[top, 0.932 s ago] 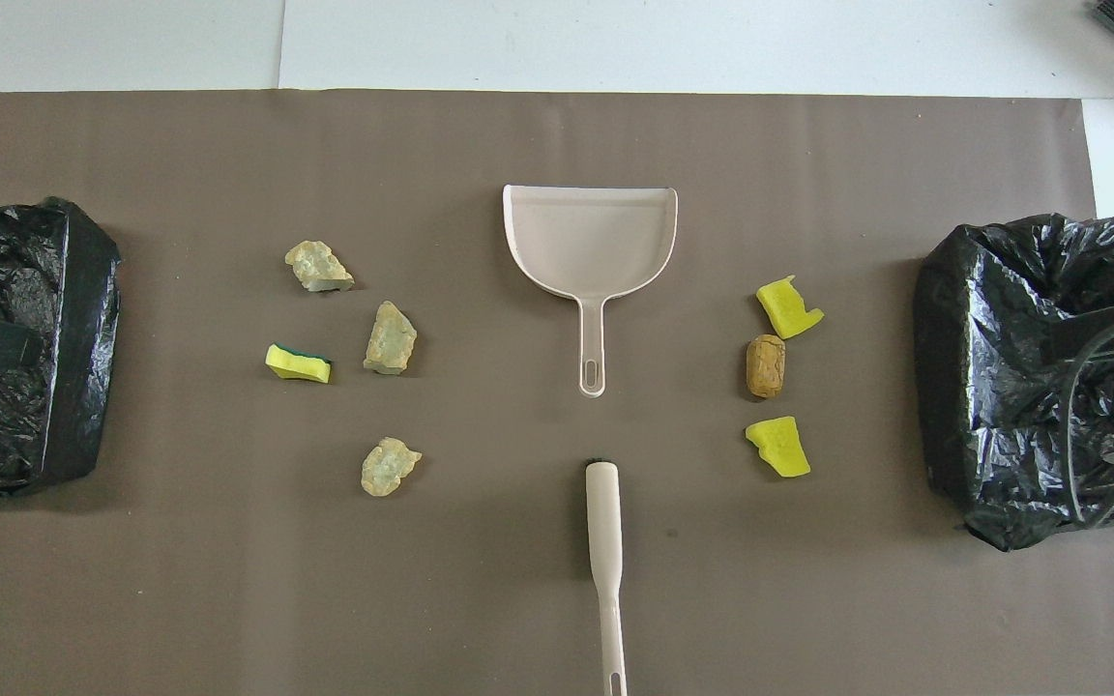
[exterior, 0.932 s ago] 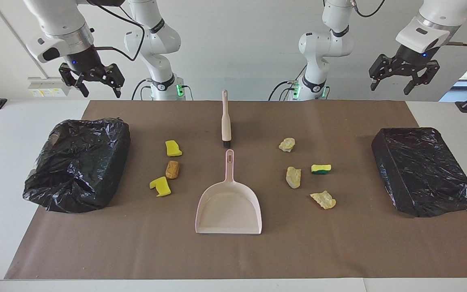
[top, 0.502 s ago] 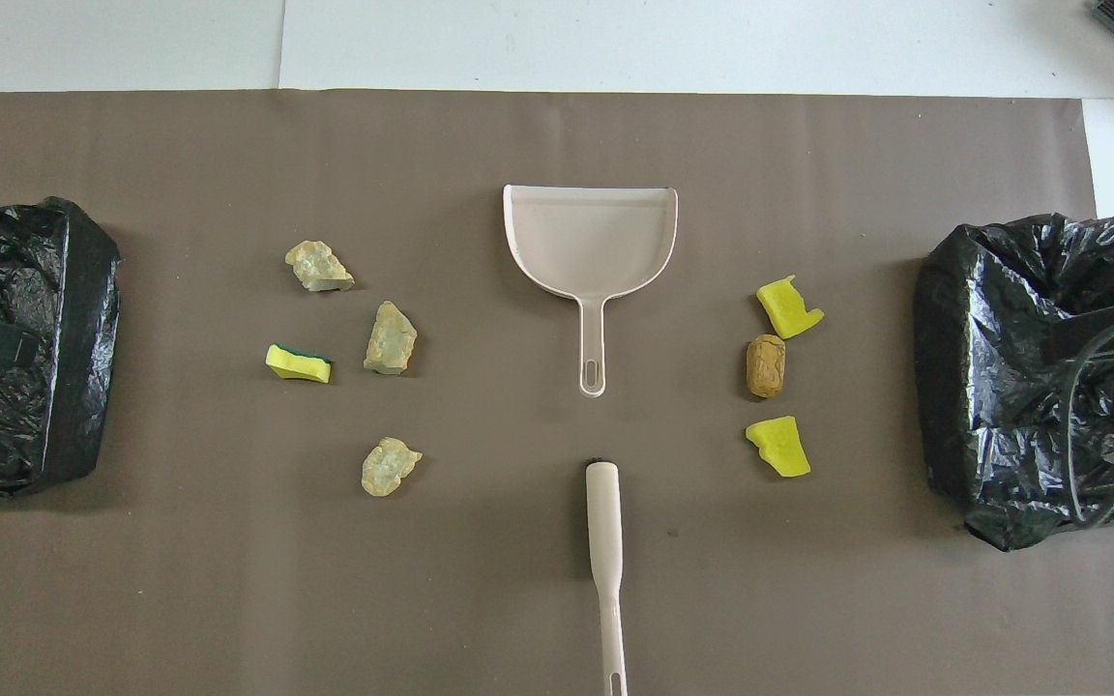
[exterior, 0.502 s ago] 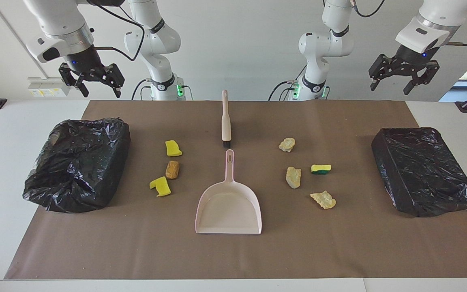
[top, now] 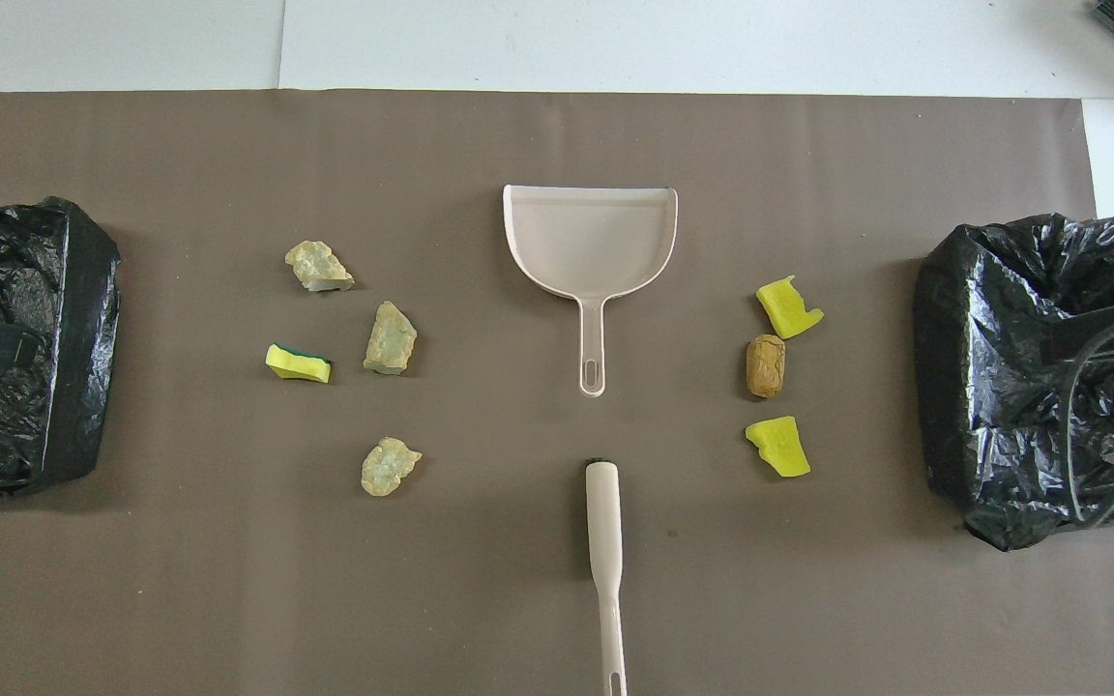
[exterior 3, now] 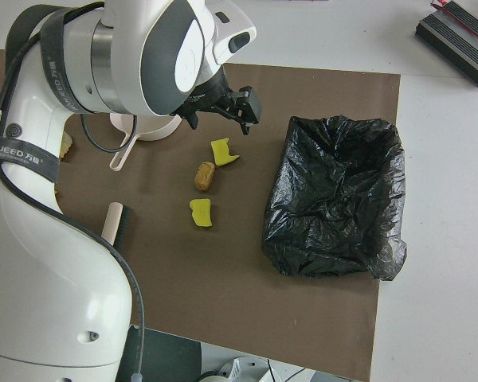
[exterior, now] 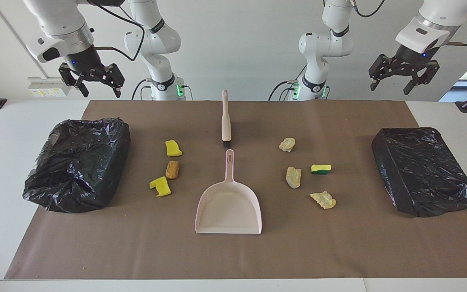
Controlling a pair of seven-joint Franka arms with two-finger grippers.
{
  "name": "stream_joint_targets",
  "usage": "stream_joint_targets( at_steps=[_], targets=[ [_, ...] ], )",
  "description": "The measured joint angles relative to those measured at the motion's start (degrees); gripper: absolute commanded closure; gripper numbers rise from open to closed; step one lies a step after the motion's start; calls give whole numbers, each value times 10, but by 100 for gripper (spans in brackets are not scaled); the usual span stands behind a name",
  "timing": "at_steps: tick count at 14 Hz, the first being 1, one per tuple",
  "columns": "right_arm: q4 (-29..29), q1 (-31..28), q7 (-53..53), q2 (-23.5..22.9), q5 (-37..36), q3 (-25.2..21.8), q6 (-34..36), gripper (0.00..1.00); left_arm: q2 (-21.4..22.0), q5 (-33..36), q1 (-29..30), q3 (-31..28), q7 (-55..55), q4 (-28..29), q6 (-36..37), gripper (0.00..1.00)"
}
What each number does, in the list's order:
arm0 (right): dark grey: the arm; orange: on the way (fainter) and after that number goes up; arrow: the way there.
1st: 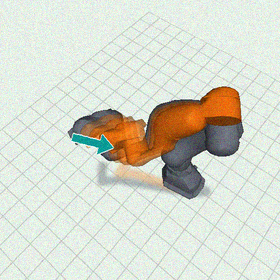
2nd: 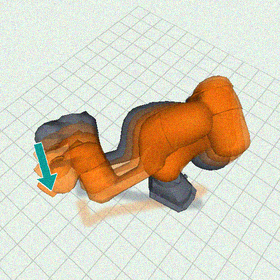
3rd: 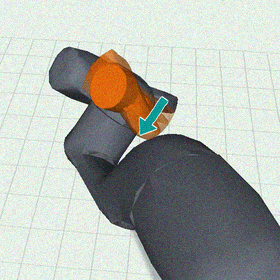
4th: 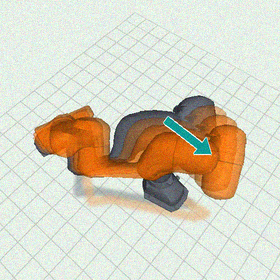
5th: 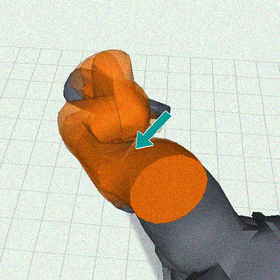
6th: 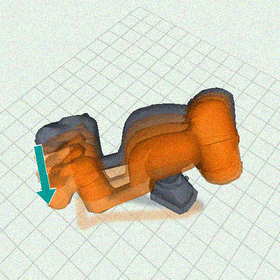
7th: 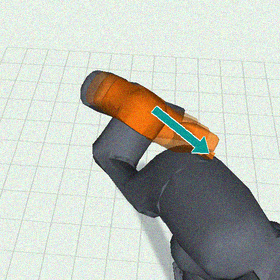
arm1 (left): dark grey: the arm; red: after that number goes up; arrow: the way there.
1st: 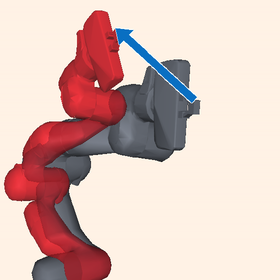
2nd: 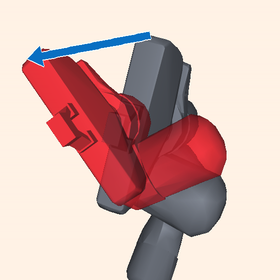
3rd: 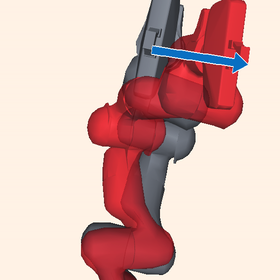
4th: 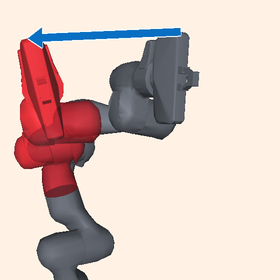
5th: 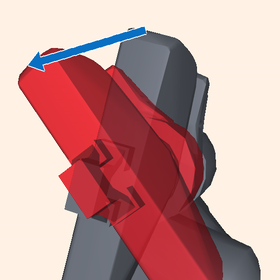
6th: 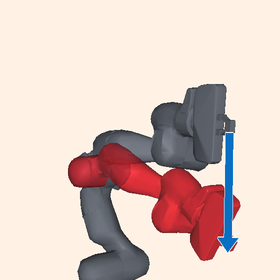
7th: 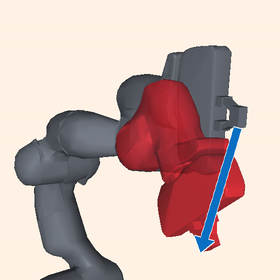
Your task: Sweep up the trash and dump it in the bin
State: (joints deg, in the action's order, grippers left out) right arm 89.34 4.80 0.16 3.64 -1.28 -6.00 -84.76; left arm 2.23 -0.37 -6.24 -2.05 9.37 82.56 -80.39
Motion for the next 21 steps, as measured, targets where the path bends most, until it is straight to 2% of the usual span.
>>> stream_joint_targets(
  at_steps=[6, 10, 13, 15, 18, 21],
  targets=[
    [0, 0, 0, 0, 0, 0, 8, 0, 5, 0, 0, 4, 0, 8, 0, 0],
    [15, 1, -8, 5, 0, 1, 22, 0, 30, -1, -23, 20, -12, 57, -7, 0],
    [46, 2, -8, 3, 0, 8, -24, 0, 50, -2, -90, 26, -79, 119, -45, 0],
    [68, 16, -6, -11, 1, 10, -65, 0, 67, -2, -154, 29, -143, 181, -86, 0],
    [81, 63, 51, -67, 4, 11, -136, 0, 81, -2, -246, 31, -248, 260, -151, 0],
    [79, 121, 150, -143, 63, 13, -229, 0, 83, -6, -332, 32, -342, 331, -225, 0]
  ],
)
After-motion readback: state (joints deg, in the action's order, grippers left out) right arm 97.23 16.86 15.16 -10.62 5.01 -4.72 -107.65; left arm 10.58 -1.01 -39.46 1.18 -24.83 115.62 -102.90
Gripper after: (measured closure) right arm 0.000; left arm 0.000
